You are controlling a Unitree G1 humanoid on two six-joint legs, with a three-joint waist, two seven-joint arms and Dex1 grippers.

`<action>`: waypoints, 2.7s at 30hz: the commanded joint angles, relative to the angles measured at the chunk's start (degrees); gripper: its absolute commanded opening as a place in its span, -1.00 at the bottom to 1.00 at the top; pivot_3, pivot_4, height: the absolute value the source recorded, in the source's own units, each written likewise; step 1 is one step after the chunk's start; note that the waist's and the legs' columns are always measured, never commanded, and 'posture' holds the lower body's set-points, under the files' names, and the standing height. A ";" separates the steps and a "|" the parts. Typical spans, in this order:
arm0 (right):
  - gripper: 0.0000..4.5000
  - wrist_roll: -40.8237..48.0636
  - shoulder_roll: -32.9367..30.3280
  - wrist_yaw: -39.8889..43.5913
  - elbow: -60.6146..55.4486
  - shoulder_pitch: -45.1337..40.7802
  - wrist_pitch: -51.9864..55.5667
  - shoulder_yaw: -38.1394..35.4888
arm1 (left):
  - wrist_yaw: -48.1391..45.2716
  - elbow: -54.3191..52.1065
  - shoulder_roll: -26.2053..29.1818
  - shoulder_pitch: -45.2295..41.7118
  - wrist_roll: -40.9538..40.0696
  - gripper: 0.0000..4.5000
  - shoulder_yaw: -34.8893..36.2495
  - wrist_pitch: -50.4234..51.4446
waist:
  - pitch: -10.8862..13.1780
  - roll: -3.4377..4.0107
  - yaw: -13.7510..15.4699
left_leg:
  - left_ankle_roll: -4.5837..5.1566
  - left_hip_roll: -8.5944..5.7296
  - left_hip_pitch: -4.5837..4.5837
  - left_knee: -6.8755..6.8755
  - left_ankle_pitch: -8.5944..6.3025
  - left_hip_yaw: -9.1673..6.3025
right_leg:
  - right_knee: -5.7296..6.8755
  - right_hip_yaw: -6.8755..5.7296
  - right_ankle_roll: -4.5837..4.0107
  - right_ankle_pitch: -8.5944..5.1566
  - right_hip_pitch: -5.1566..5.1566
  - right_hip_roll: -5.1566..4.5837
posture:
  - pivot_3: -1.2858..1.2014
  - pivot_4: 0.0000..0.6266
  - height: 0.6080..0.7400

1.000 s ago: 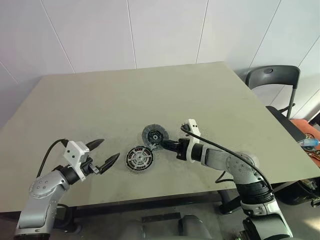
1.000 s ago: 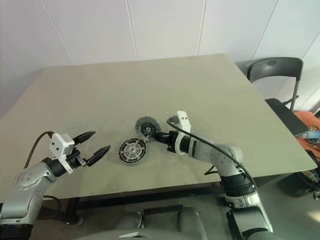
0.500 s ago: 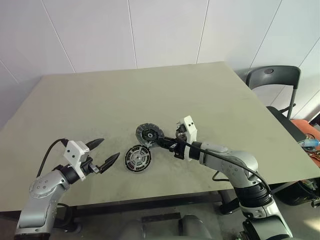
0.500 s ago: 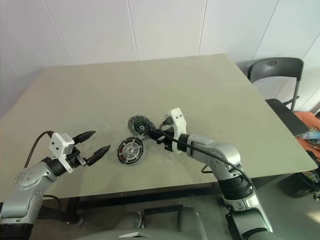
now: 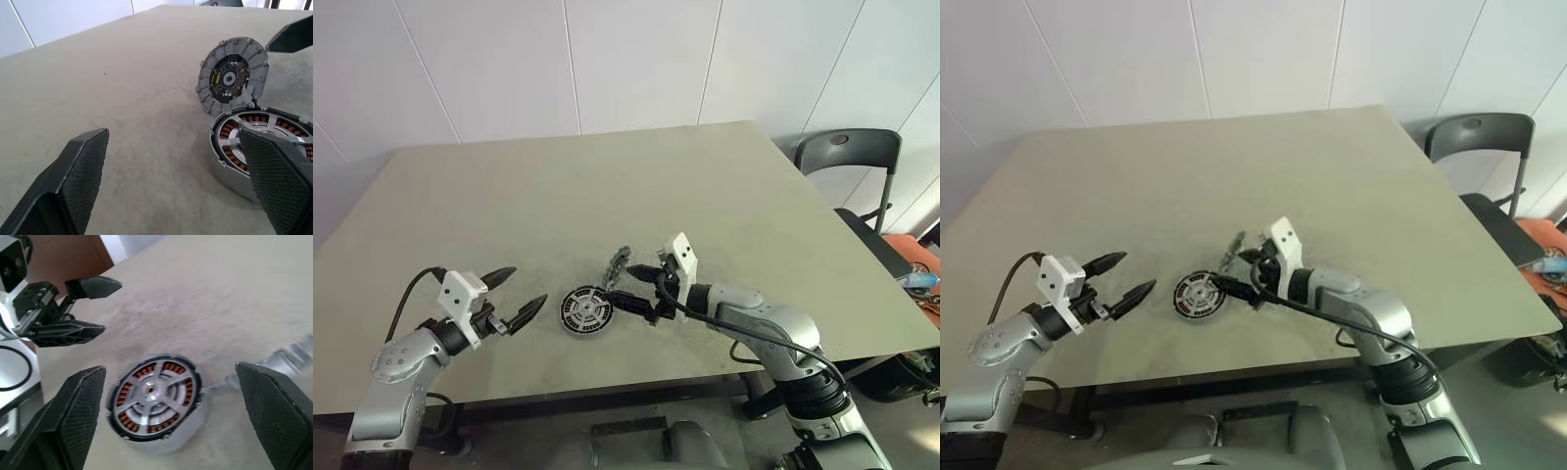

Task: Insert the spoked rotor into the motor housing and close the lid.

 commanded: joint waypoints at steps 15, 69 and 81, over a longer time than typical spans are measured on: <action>0.99 30.28 15.12 -28.32 15.33 -4.55 30.98 -37.71 | 0.71 -2.91 1.04 0.43 -0.46 1.00 1.68 0.31 | -0.01 -0.01 0.48 | 0.00 -0.01 0.00 0.06 0.00 -0.03 | 0.06 0.00 -0.11 0.08 0.02 0.00 | 0.03 -1.00 1.00; -0.98 22.97 6.13 -26.06 4.46 -0.75 10.41 -11.91 | -0.27 -0.53 1.36 -0.78 -0.12 1.00 2.08 -0.64 | 0.02 0.14 -0.19 | 0.01 0.01 0.13 -0.04 0.00 0.01 | -0.02 0.00 -0.01 0.00 0.09 0.01 | 0.03 -1.00 1.00; -0.98 -0.01 -0.11 -5.71 -2.28 -0.50 -9.56 0.25 | -0.29 0.65 1.68 -2.14 0.10 1.00 1.87 -0.78 | 0.03 0.09 -0.10 | 0.00 0.00 -0.01 -0.04 0.00 0.01 | -0.05 0.00 0.00 0.00 -0.02 0.01 | 0.03 -1.00 1.00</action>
